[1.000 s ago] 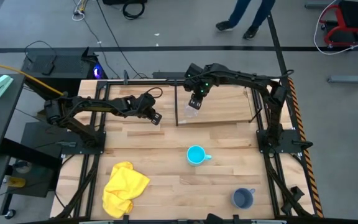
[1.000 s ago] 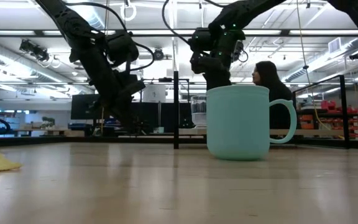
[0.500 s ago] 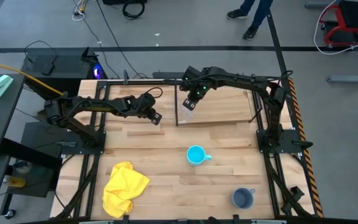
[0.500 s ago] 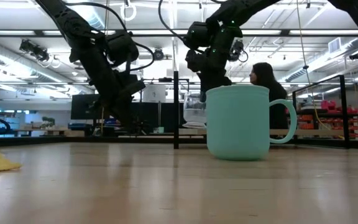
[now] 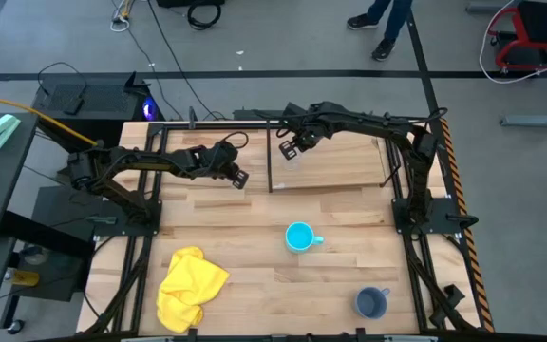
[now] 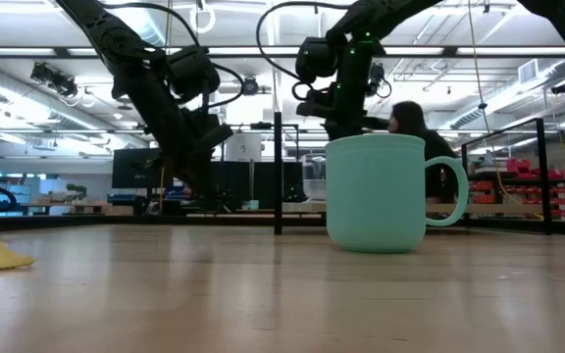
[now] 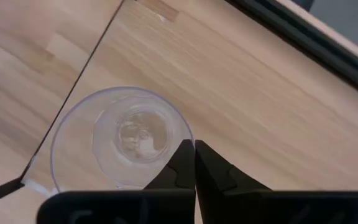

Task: Stack small to large cups/mugs on shelf
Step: Put the transparent mug on the shelf

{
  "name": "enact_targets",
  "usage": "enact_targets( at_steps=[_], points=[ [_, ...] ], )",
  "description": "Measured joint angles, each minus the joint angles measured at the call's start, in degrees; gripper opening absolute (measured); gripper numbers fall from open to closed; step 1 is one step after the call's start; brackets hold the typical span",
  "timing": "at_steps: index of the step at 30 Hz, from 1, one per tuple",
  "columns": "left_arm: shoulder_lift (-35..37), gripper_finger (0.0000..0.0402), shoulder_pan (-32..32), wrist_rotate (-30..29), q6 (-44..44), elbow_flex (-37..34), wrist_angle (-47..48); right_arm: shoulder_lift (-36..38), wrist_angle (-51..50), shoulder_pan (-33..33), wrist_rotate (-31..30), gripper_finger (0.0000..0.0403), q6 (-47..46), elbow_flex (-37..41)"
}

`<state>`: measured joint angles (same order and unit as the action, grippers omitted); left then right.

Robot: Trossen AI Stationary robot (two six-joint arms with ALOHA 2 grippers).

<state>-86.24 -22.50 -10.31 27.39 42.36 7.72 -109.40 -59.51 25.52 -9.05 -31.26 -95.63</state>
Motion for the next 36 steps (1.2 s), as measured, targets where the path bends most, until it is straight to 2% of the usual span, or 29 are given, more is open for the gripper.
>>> enact_targets(
  at_steps=[6, 11, 17, 28, 36],
  points=[
    [0.0, 0.0006, 0.7, -0.1, 0.5, 0.0, -0.1, 0.0, -0.9, 0.2, 0.0, 0.0001, -6.5, 0.0],
    [0.0, 0.0012, 1.0, 0.0, 0.4, 0.0, -0.3, 0.0, -1.0, 0.0, -1.0, 0.0, -8.6, 0.0],
    [0.0, 0.0031, 1.0, -0.2, 0.4, 0.0, -0.3, 0.0, -1.3, 0.1, -1.7, 0.0, -8.8, 0.0],
    [-0.4, 0.0007, 2.2, -0.9, -0.7, -0.7, -0.8, 0.0, -1.2, -0.2, -1.7, 0.0007, -6.3, 0.0],
    [-0.4, 0.0038, 2.2, -1.2, -0.6, -0.7, -0.7, 0.0, -0.3, -0.2, -1.7, 0.0022, -4.7, 0.0]
  ],
)
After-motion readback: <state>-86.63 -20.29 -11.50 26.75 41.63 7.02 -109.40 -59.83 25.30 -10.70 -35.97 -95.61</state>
